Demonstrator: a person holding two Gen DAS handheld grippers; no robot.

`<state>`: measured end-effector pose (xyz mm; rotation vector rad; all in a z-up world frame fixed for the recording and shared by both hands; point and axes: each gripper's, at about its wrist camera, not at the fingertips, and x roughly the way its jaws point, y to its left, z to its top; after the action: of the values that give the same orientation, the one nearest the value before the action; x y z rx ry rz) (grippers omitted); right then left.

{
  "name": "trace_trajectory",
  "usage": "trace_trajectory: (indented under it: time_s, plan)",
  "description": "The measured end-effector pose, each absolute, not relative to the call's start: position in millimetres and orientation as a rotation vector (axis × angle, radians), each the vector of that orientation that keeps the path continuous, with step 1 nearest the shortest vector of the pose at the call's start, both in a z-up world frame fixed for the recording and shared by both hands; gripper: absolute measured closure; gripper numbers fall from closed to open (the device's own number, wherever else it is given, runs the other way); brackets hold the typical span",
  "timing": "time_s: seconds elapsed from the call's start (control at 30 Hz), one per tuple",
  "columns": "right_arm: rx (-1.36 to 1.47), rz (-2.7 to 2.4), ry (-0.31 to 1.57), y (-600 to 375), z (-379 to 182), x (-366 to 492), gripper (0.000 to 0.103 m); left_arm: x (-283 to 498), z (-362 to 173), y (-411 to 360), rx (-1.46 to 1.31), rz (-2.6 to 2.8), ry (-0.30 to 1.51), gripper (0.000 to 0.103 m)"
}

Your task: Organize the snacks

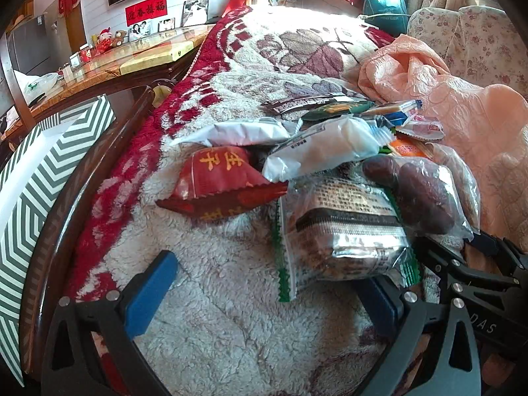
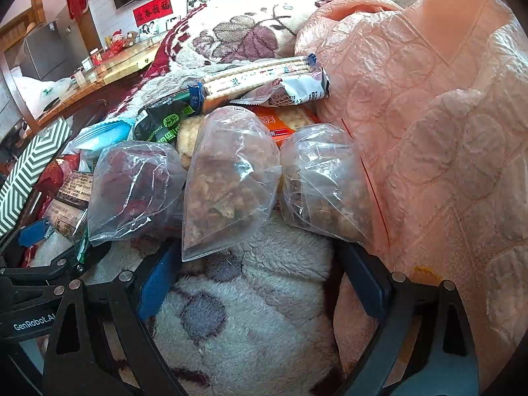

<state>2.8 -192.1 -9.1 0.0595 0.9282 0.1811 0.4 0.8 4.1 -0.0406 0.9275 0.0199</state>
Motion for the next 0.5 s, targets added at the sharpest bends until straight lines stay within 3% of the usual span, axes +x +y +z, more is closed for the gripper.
trace_trajectory:
  time_s: [0.5]
  plan:
    - [0.061, 0.179, 0.928, -192.1, -8.7, 2.8, 0.009, 0.9, 4.6, 1.1, -0.042, 0.019, 0.927, 0.0]
